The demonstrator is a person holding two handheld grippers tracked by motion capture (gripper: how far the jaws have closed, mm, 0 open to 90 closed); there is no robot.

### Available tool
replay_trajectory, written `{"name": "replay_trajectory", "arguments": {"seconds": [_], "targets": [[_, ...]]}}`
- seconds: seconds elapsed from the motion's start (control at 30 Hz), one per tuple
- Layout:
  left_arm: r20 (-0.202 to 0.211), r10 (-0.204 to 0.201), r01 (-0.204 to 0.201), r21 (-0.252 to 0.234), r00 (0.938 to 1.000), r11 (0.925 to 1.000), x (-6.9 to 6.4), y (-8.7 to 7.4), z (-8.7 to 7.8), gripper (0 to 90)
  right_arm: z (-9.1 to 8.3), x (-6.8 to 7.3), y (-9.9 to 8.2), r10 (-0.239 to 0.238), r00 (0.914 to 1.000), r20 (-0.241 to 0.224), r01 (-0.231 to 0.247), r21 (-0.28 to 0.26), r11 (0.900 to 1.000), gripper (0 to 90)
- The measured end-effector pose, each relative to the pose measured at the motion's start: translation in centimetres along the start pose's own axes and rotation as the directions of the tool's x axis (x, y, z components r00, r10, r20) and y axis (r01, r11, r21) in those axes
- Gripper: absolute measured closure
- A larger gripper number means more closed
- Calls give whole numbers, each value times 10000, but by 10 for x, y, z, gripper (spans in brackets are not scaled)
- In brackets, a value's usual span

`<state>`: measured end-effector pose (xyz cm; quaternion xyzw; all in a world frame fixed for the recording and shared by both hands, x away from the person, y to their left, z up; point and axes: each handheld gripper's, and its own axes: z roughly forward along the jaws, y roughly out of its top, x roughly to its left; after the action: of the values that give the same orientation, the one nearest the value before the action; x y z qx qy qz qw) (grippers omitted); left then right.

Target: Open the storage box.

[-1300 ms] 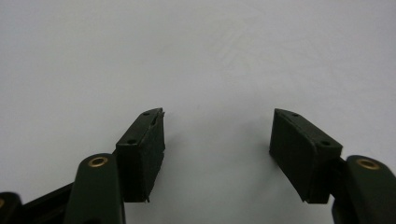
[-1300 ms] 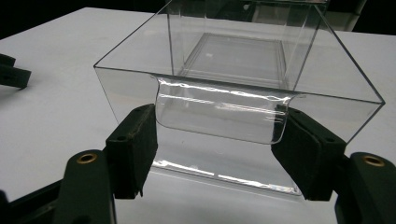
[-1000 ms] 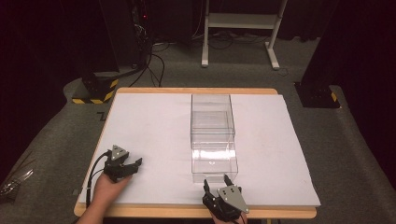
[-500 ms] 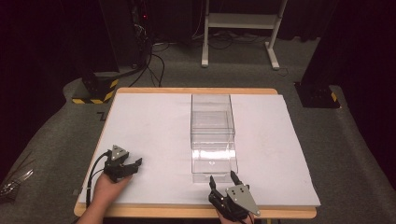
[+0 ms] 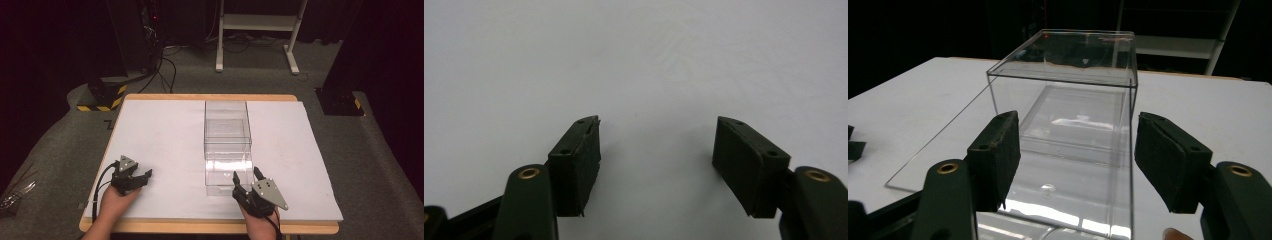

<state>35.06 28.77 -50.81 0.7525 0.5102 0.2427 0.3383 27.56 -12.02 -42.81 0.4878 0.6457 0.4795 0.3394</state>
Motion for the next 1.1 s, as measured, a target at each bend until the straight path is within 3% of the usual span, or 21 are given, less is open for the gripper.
{"name": "replay_trajectory", "arguments": {"seconds": [0.5, 0.57, 0.63, 0.7, 0.8, 0.97, 1.1], "targets": [[5, -4, 4, 1, 10000, 10000, 0, 0, 0, 358, 34, -55, 14, 273, 9983, 517, -292, 366, 9989, 365], [2, -5, 5, -4, 10000, 10000, 0, 0, 0, 358, 40, -64, 17, 172, 9981, 599, -196, 398, 9990, 365], [6, -15, 15, 1, 10000, 10000, 0, 0, 0, 358, 47, -75, 23, -220, 9971, 732, 184, 491, 9986, 367], [14, -15, 15, 19, 10000, 10000, 0, 0, 0, 358, 49, -79, 25, -260, 9967, 773, 224, 473, 9986, 370], [7, -16, 16, 3, 10000, 10000, 0, 0, 0, 358, 55, -96, 30, -166, 9957, 915, 122, 481, 9988, 372], [2, -7, 7, -5, 10000, 10000, 0, 0, 0, 358, 61, -110, 29, -165, 9952, 963, 100, 677, 9977, 372], [8, 1, -1, 8, 10000, 10000, 0, 0, 0, 358, 68, -125, 17, -145, 9946, 1024, 35, 1063, 9943, 371]]}}
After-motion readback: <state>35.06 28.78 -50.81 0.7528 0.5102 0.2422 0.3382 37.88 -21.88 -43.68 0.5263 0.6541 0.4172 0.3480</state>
